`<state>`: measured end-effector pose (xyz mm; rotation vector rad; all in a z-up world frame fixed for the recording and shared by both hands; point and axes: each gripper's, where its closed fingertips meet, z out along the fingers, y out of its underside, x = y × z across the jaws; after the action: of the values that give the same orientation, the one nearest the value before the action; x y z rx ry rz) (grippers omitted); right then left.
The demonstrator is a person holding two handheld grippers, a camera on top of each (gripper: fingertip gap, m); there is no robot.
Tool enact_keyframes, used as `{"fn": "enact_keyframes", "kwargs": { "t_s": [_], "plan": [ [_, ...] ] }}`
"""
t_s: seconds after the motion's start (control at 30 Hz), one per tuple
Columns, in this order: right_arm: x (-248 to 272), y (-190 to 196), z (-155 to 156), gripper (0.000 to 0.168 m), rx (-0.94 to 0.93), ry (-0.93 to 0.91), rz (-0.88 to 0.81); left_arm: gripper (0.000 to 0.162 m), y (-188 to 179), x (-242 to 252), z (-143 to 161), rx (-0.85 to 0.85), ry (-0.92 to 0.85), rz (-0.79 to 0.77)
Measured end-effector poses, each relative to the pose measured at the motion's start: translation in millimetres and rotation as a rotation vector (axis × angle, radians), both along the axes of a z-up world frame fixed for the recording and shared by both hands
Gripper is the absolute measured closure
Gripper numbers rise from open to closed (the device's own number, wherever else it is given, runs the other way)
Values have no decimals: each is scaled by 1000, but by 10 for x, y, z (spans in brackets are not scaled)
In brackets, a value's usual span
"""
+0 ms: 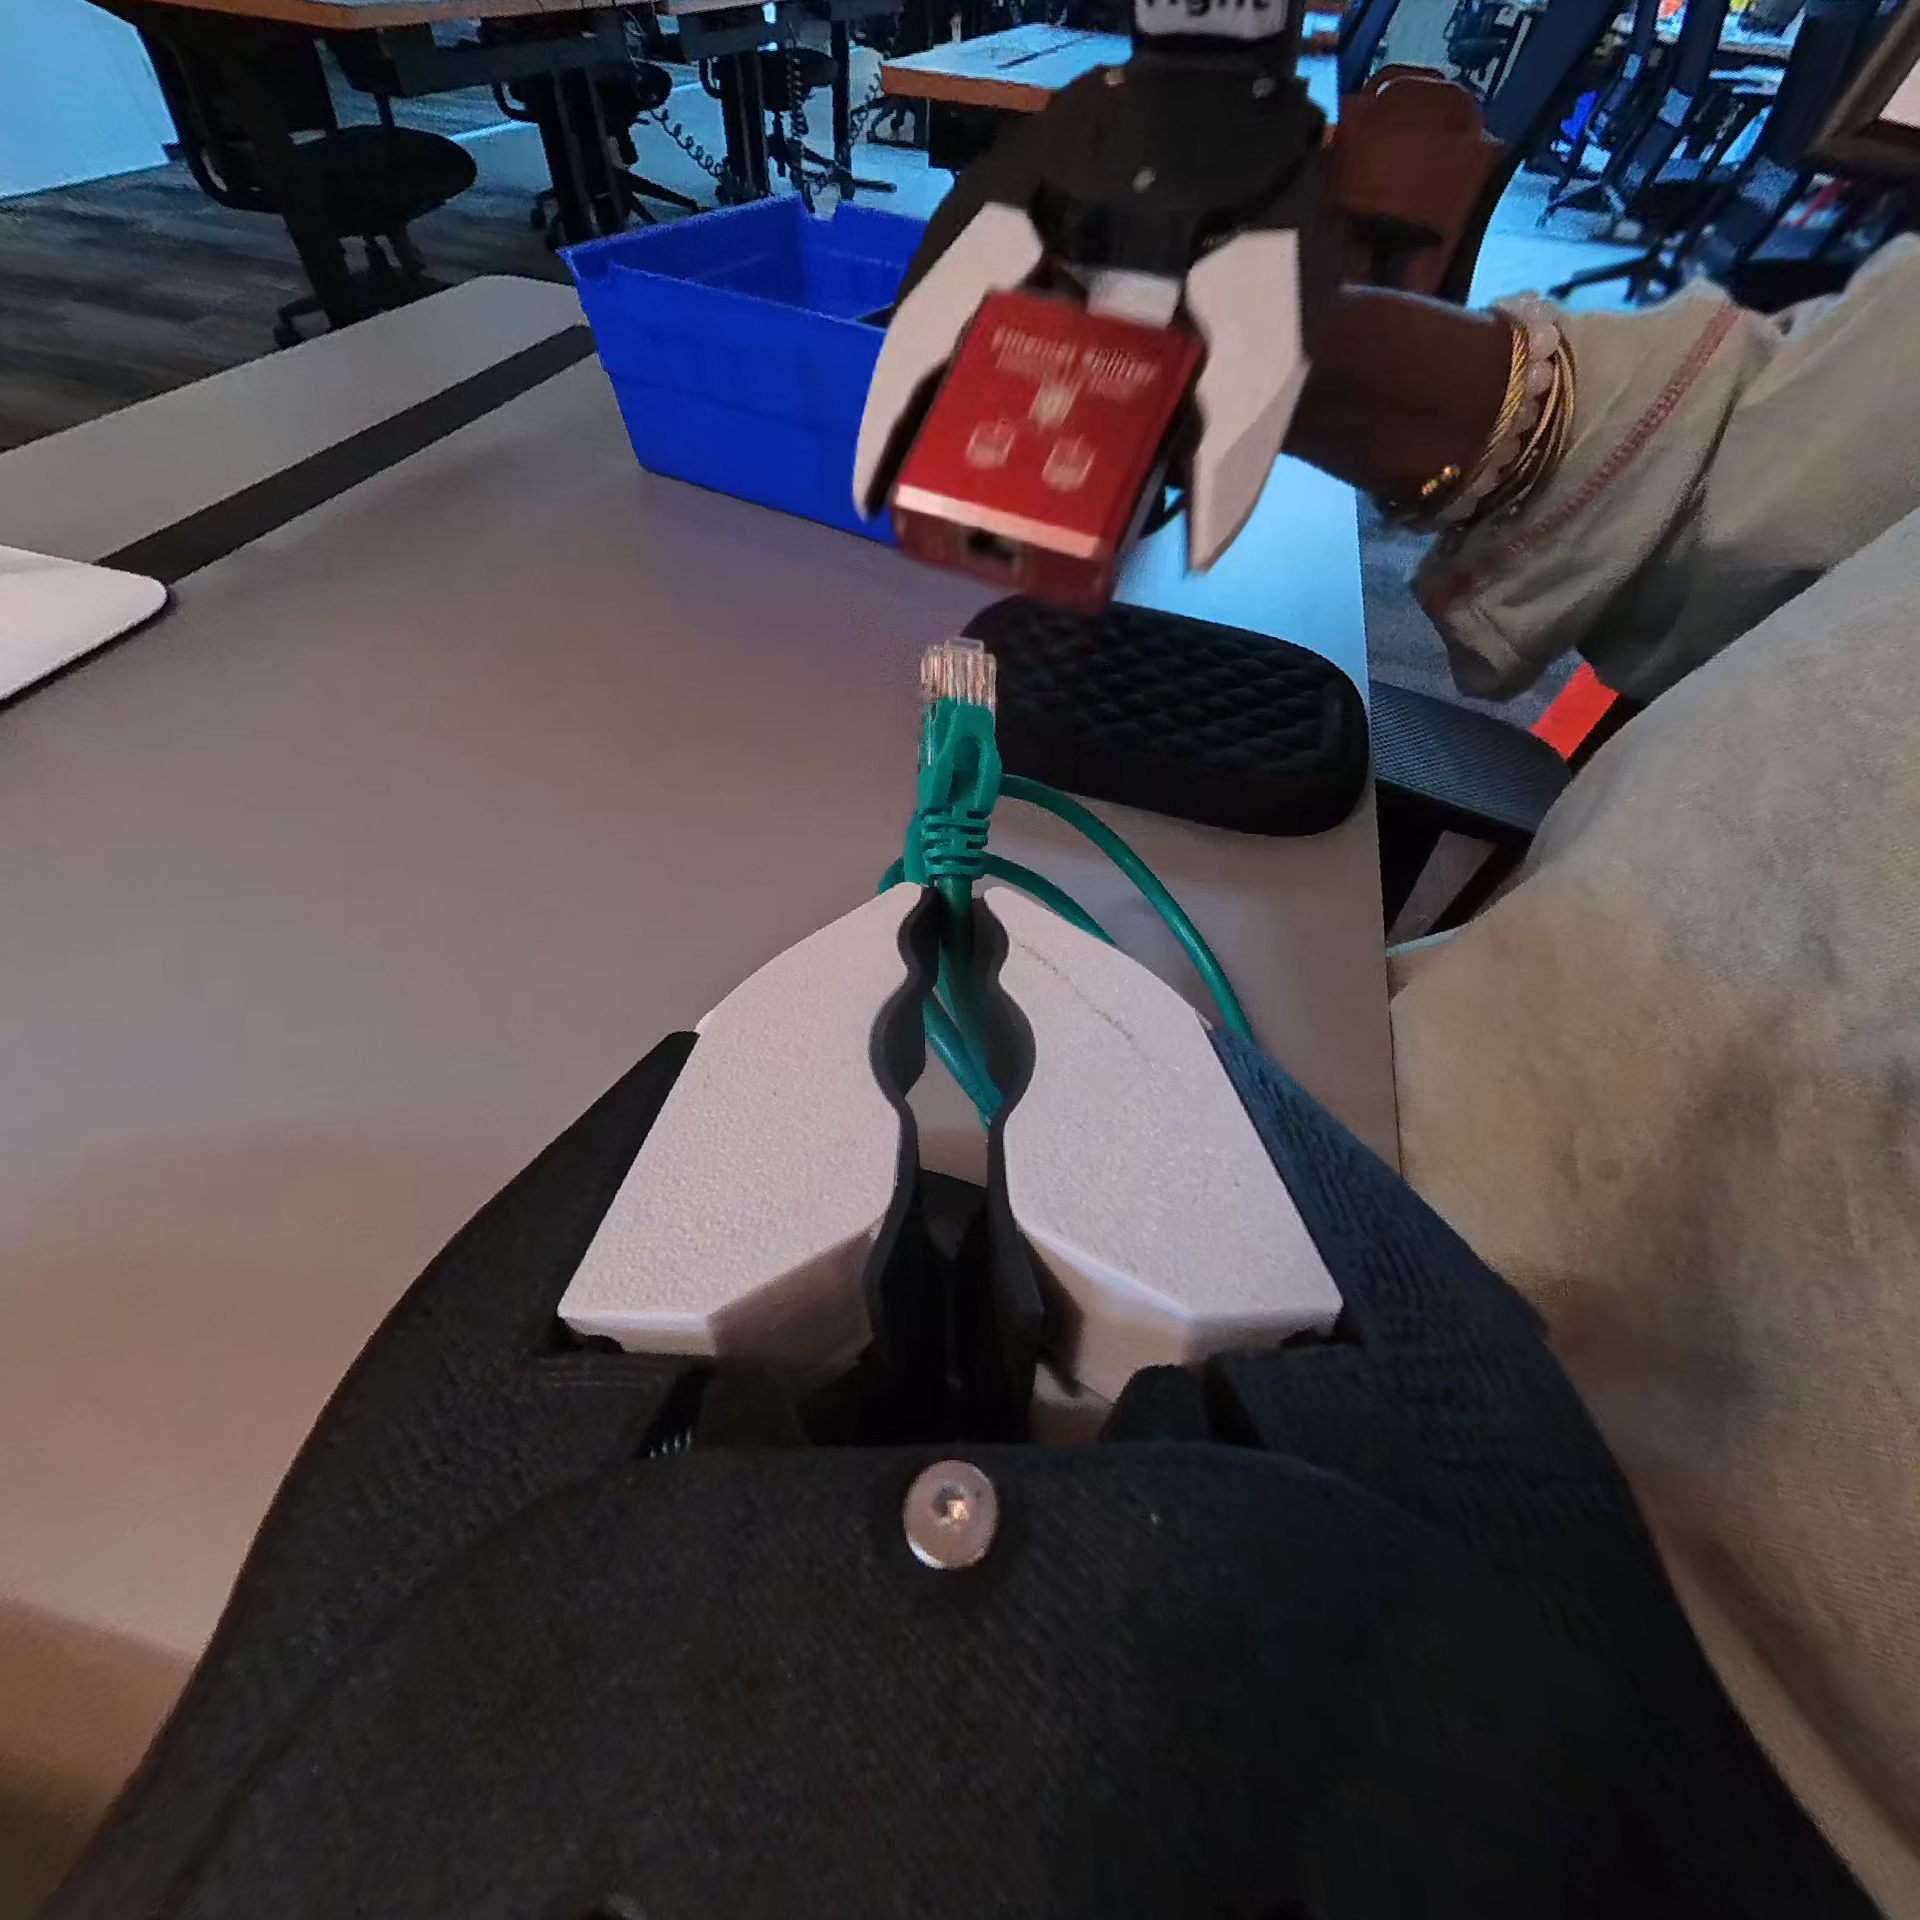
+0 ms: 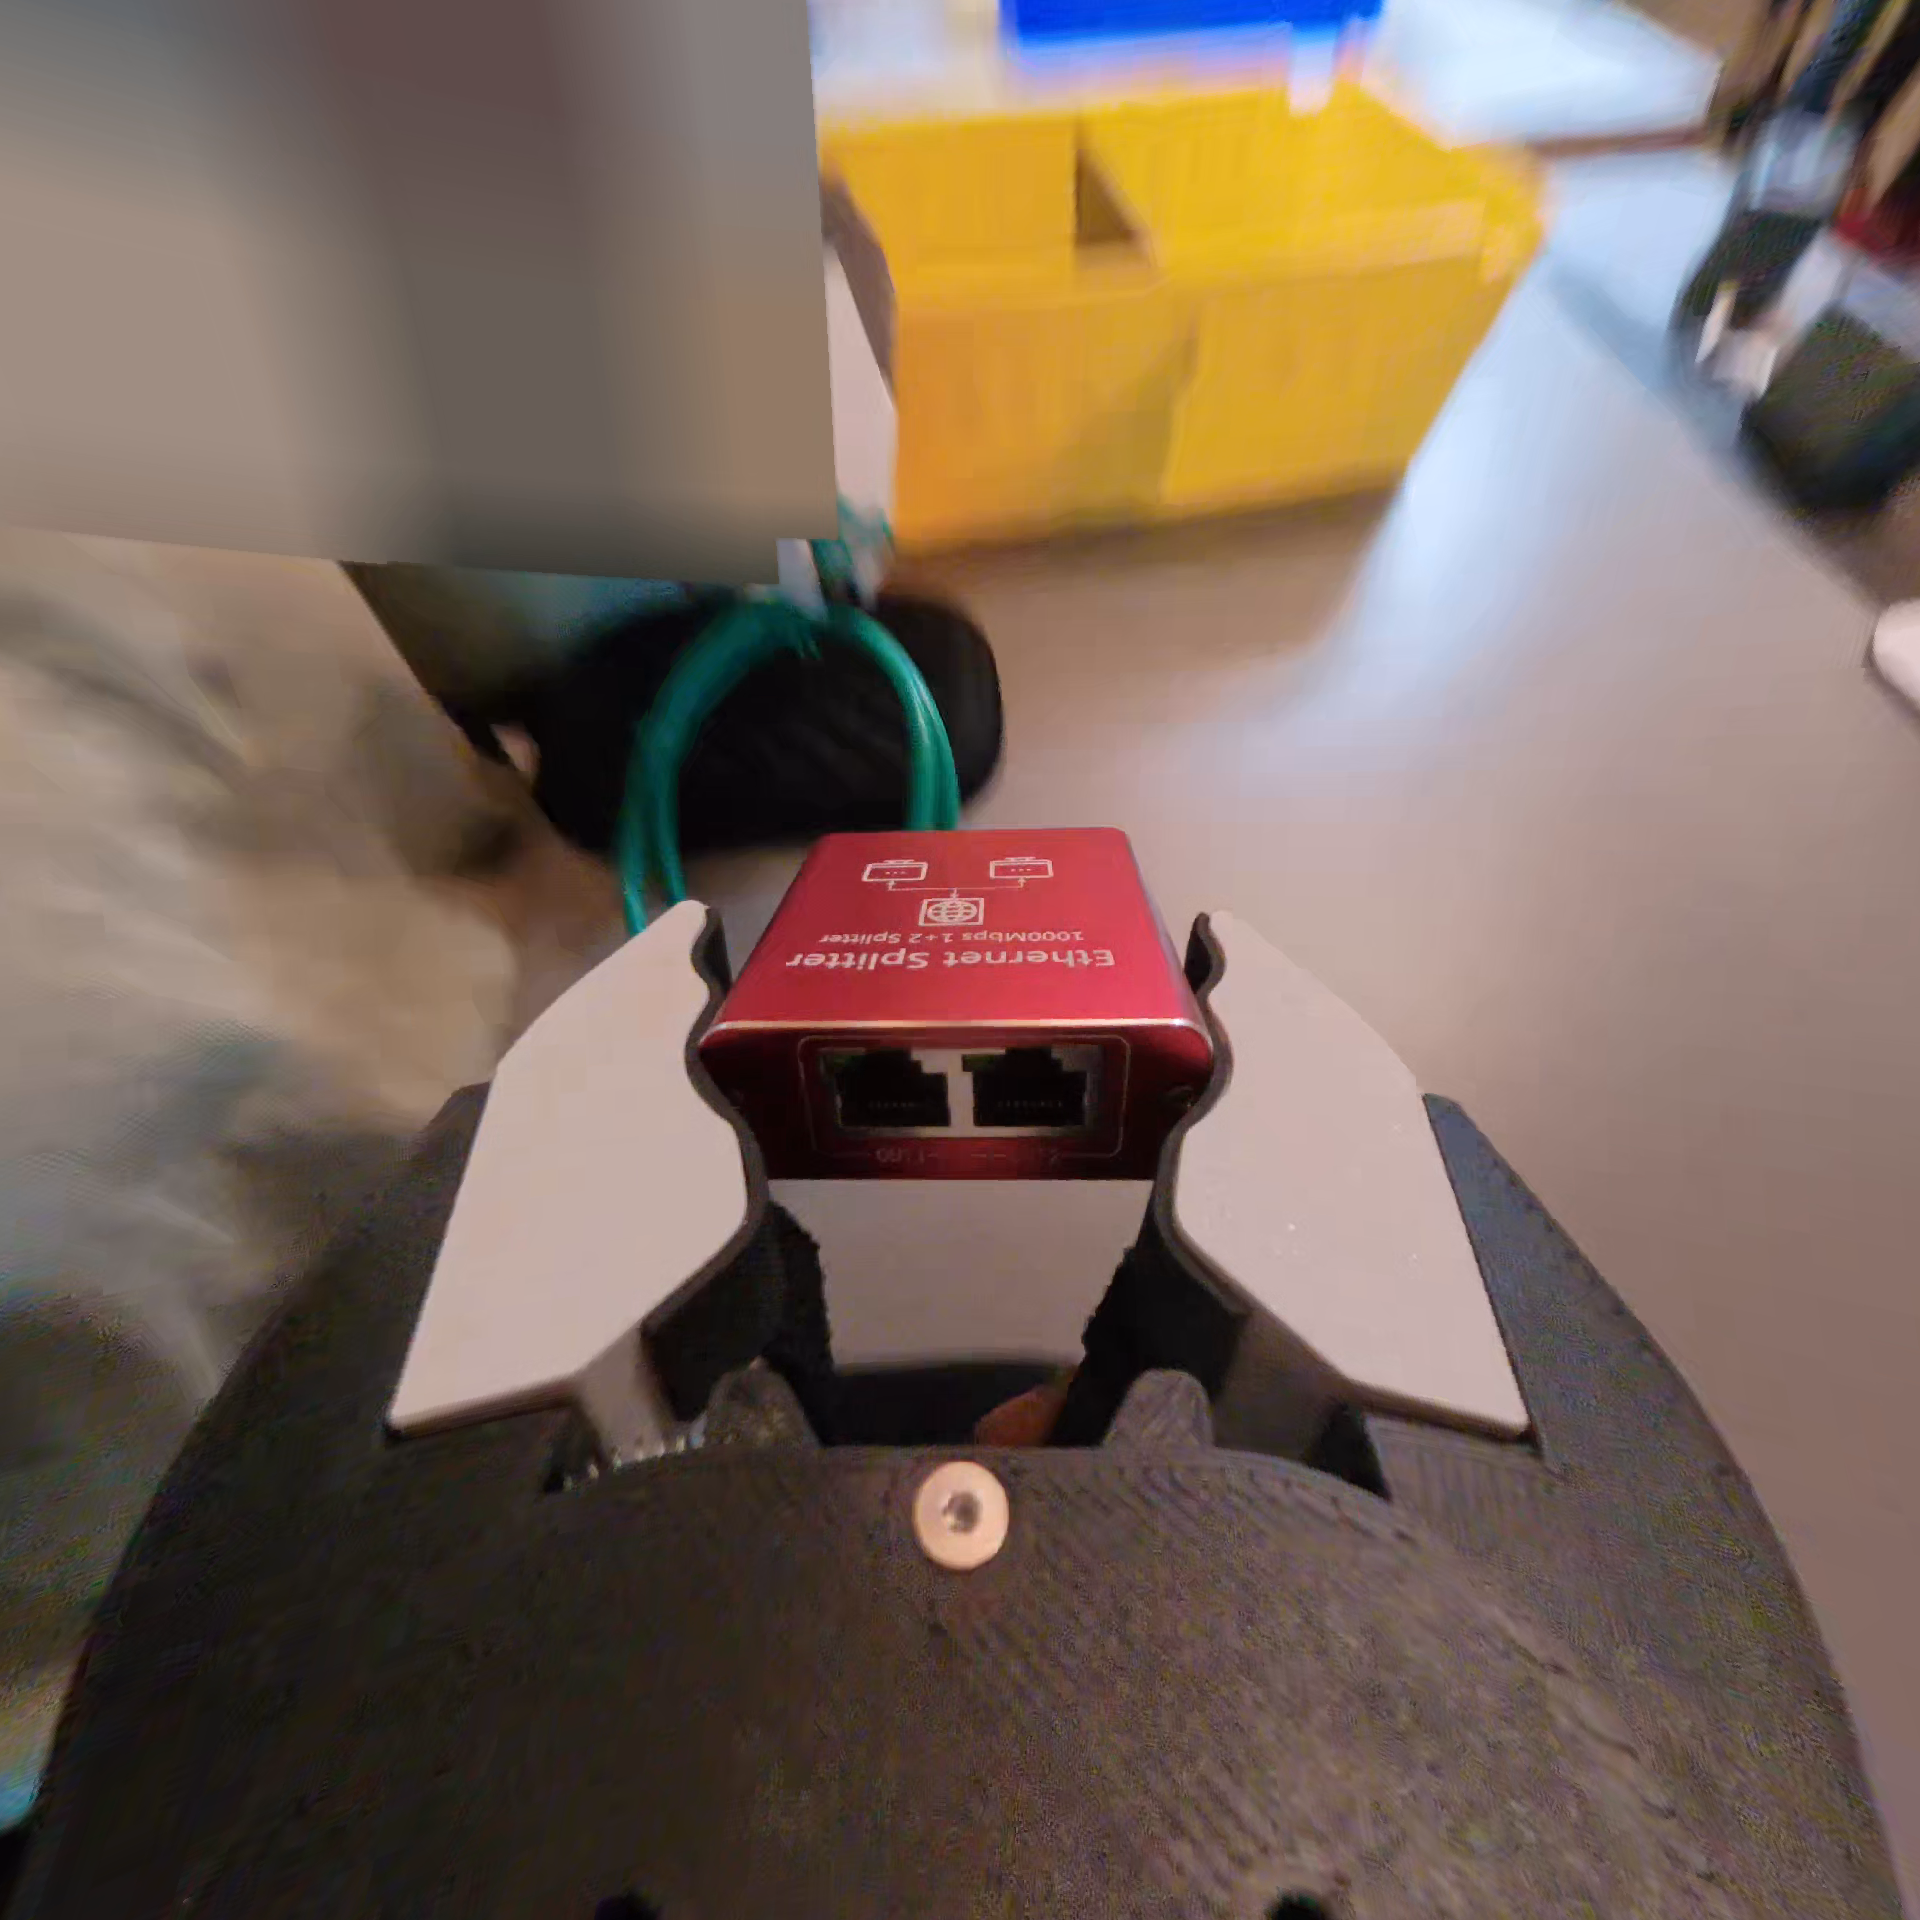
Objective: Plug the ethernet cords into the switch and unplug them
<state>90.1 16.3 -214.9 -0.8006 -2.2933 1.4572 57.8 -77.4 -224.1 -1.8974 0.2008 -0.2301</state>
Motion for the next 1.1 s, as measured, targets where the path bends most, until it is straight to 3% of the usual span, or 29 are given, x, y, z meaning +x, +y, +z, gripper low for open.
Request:
{"fn": "enact_keyframes", "kwargs": {
  "t_s": [0.1, 0.23, 0.53, 0.87, 1.1],
  "plan": [
    [148, -142, 369, 84, -288, 157, 78, 157, 24, 51, 6, -41, 28, -24],
    [286, -239, 492, 84, -454, 230, 143, 156, 56, 163, 9, -100, 76, -82],
    [275, -332, 293, 84, -342, 216, 171, 157, 163, 303, -34, -244, 216, -157],
    [255, -353, 142, 84, -231, 276, 191, 157, 243, 421, -41, -386, 112, -223],
    [266, -332, 93, 84, -252, 267, 205, 157, 302, 374, -89, -429, 162, -217]
  ]
}}
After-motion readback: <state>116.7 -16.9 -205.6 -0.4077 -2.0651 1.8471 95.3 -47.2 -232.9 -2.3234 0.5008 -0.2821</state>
